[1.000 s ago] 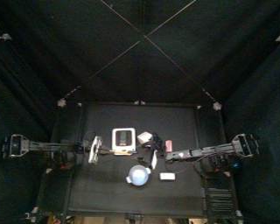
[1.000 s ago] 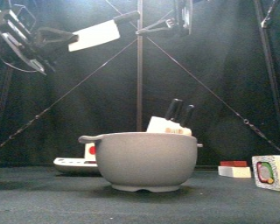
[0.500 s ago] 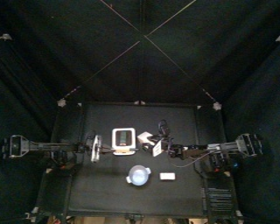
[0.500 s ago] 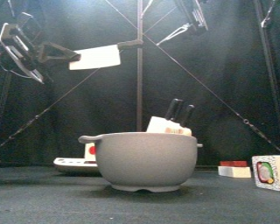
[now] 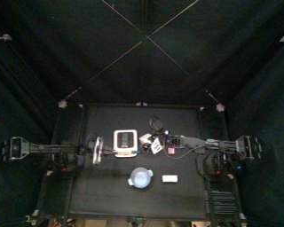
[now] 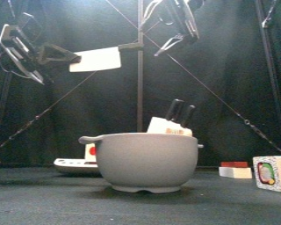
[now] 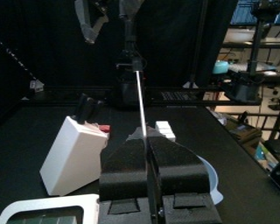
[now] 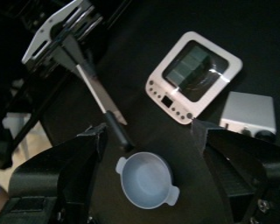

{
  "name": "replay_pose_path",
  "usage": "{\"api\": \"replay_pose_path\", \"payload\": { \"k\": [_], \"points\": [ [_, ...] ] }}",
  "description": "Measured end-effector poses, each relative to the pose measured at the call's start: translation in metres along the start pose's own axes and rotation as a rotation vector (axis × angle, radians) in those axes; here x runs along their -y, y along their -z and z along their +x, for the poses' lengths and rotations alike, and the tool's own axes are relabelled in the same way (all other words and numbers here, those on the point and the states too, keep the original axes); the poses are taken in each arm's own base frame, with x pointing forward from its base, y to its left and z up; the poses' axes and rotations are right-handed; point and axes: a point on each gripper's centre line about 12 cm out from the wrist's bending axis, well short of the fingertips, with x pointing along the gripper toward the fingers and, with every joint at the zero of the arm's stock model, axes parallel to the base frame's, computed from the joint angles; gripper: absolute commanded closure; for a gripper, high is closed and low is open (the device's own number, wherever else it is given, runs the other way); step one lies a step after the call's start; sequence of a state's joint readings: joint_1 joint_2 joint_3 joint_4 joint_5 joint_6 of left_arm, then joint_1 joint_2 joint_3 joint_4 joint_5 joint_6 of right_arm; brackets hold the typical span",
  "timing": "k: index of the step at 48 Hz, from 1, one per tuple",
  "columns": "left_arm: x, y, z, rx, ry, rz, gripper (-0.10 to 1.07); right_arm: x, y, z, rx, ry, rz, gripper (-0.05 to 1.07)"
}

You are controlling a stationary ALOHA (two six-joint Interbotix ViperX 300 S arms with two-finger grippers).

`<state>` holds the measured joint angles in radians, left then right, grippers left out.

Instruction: Grab cleaver with both hands

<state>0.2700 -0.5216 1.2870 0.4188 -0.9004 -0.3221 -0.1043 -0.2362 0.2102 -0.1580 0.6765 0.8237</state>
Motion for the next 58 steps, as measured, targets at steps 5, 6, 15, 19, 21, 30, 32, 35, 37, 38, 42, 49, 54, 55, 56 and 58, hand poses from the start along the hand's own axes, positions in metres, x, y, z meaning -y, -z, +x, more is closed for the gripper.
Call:
{"api": "replay_pose_path", "payload": {
  "k": [5, 6, 15, 19, 21, 30, 32, 35, 37, 38, 42, 49, 54, 55, 56, 58],
  "points": [
    [0.000, 0.002, 0.000, -0.018, -0.003, 0.002, 0.83, -0.008, 0.004, 0.008, -0.044, -0.075, -0.090, -0.01],
    [0.000, 0.002, 0.000, -0.021, -0.004, 0.002, 0.83, -0.010, 0.005, 0.010, -0.053, -0.085, -0.110, -0.01],
    [-0.001, 0.003, 0.000, -0.027, -0.005, 0.004, 0.83, -0.017, 0.018, 0.026, -0.126, -0.160, -0.233, -0.01],
    [0.000, 0.003, 0.000, -0.029, -0.002, 0.005, 0.83, -0.016, 0.021, 0.031, -0.135, -0.168, -0.271, -0.01],
    [0.000, 0.004, 0.000, -0.033, 0.001, 0.008, 0.83, -0.015, 0.023, 0.034, -0.139, -0.165, -0.285, -0.01],
    [0.002, 0.004, 0.000, -0.033, 0.015, 0.018, 0.83, -0.008, 0.028, 0.045, -0.123, -0.146, -0.326, -0.01],
    [0.002, 0.004, 0.001, -0.036, 0.015, 0.019, 0.83, -0.006, 0.029, 0.048, -0.121, -0.140, -0.333, -0.01],
    [0.002, 0.004, 0.000, -0.036, 0.016, 0.018, 0.83, -0.003, 0.030, 0.052, -0.121, -0.127, -0.346, 0.00],
    [0.002, 0.004, 0.000, -0.033, 0.016, 0.019, 0.83, -0.001, 0.031, 0.055, -0.121, -0.118, -0.359, 0.00],
    [0.002, 0.004, 0.000, -0.034, 0.015, 0.019, 0.83, 0.000, 0.032, 0.057, -0.123, -0.113, -0.365, 0.00],
    [0.002, 0.004, 0.000, -0.033, 0.016, 0.018, 0.83, 0.002, 0.033, 0.061, -0.123, -0.097, -0.391, 0.03],
    [0.002, 0.004, 0.000, -0.034, 0.015, 0.018, 0.83, 0.006, 0.036, 0.069, -0.130, -0.068, -0.429, 0.11],
    [0.002, 0.004, 0.000, -0.034, 0.015, 0.018, 0.83, 0.006, 0.035, 0.071, -0.125, -0.061, -0.444, 0.19],
    [0.002, 0.004, 0.001, -0.036, 0.015, 0.017, 0.83, 0.006, 0.035, 0.071, -0.126, -0.062, -0.445, 0.21],
    [0.002, 0.004, 0.000, -0.034, 0.015, 0.018, 0.83, 0.006, 0.035, 0.071, -0.126, -0.062, -0.443, 0.23],
    [0.002, 0.004, 0.001, -0.037, 0.015, 0.016, 0.83, 0.005, 0.035, 0.070, -0.124, -0.063, -0.445, 0.26]
  ]
}}
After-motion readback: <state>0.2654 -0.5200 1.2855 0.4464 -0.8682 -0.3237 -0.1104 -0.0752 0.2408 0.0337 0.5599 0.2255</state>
